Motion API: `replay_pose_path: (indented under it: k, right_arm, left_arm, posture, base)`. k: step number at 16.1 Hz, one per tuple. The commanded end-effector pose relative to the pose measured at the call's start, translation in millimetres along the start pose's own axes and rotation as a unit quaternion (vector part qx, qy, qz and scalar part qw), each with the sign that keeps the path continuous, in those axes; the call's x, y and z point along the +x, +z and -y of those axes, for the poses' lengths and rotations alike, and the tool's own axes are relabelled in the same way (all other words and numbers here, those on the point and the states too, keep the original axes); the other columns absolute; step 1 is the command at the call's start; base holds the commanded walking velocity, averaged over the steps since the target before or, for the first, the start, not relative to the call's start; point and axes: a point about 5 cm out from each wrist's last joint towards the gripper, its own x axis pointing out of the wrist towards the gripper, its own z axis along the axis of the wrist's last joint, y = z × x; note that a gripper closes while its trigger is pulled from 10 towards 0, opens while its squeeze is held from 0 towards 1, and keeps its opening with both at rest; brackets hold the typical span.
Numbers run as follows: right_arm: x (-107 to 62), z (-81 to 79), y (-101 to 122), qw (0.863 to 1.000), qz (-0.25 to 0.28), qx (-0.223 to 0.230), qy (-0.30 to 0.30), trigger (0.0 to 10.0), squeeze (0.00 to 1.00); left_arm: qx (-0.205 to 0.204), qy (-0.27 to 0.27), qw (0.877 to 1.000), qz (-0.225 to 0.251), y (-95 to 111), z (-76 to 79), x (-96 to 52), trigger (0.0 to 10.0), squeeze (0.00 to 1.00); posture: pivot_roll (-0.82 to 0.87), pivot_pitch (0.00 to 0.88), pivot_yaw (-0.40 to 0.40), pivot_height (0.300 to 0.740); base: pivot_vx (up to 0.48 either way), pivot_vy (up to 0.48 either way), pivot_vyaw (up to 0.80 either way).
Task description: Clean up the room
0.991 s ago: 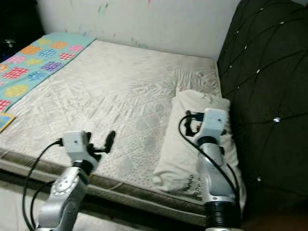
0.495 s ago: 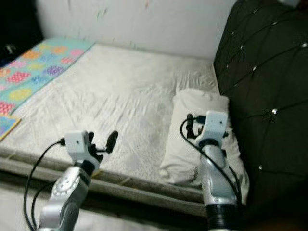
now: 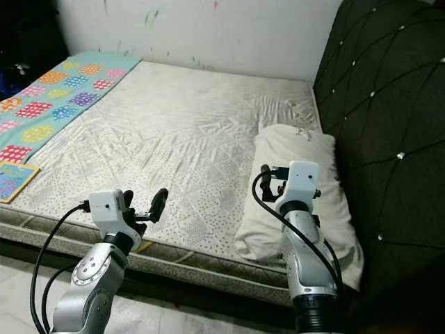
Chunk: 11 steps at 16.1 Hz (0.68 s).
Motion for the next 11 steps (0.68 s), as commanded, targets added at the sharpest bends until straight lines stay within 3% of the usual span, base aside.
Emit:
replay_pose_path:
  k: [1,4,11]
  right_arm:
    - [0.6,1.9,1,1.0,0.0,-0.003,-0.003,10.0,0.0]
    - [1.4,1.8,2,1.0,0.001,-0.004,-0.001,10.0,0.0]
    - [-1.7,9.8,-3,1.0,-0.005,-0.017,-0.005,10.0,0.0]
  left_arm:
    - [0.002,-0.008,1.0,0.009,4,2.3,-0.2,10.0,0.0]
    - [0.005,-0.005,1.0,0.007,4,1.4,-0.3,10.0,0.0]
    - [0.004,0.028,1.0,0.005,5,-12.9,-9.2,10.0,0.0]
  posture:
    - [-0.07,0.0,-0.031,0.74]
    - [-0.07,0.0,-0.033,0.74]
    - [-0.07,0.0,-0.031,0.74]
  base:
    - [0.304,0.0,0.0]
    - [0.303,0.0,0.0]
    - [0.0,0.0,0.0]
